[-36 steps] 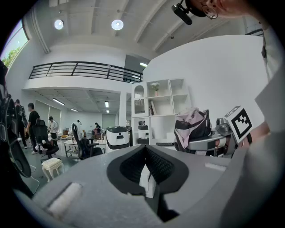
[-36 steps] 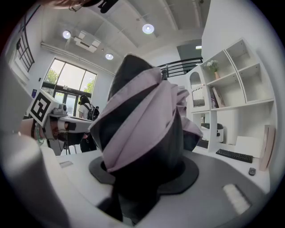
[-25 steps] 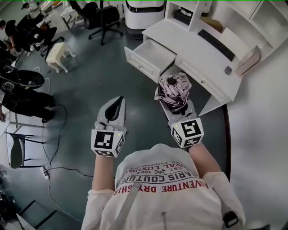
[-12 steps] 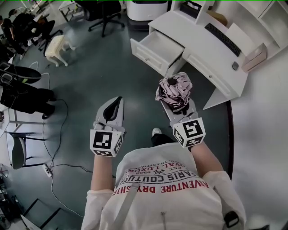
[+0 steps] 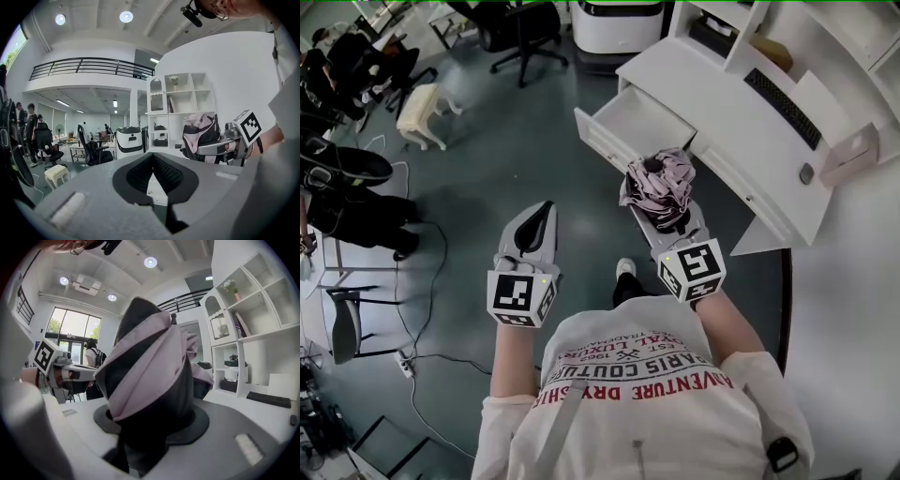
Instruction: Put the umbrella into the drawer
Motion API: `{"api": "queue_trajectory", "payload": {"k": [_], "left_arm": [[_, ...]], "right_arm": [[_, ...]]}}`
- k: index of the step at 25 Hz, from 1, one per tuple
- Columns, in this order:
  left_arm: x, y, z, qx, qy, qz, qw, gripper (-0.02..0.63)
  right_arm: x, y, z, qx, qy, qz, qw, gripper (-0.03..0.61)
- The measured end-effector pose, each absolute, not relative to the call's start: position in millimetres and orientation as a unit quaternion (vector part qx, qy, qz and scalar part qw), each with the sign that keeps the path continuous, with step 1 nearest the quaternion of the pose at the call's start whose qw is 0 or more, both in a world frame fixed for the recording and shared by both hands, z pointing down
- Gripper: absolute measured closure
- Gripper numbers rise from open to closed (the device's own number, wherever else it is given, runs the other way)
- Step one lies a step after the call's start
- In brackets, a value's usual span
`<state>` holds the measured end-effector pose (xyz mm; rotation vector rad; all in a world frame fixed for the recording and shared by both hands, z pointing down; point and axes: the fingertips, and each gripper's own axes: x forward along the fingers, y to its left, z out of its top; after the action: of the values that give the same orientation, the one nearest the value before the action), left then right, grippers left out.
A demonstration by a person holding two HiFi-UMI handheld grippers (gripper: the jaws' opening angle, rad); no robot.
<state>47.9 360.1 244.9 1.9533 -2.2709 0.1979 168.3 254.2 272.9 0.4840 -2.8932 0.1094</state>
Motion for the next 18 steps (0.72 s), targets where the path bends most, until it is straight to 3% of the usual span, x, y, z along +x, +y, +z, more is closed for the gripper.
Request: {"api": "queue_trajectory", "payload": {"k": [18], "left_arm": [[-25.6, 88.9, 266.0, 0.724, -0.683, 0.060, 0.074, 0.607]], "right_arm": [[104.0, 20.7, 309.6, 0.242, -0.958, 0.064, 0.141, 0.364]]}}
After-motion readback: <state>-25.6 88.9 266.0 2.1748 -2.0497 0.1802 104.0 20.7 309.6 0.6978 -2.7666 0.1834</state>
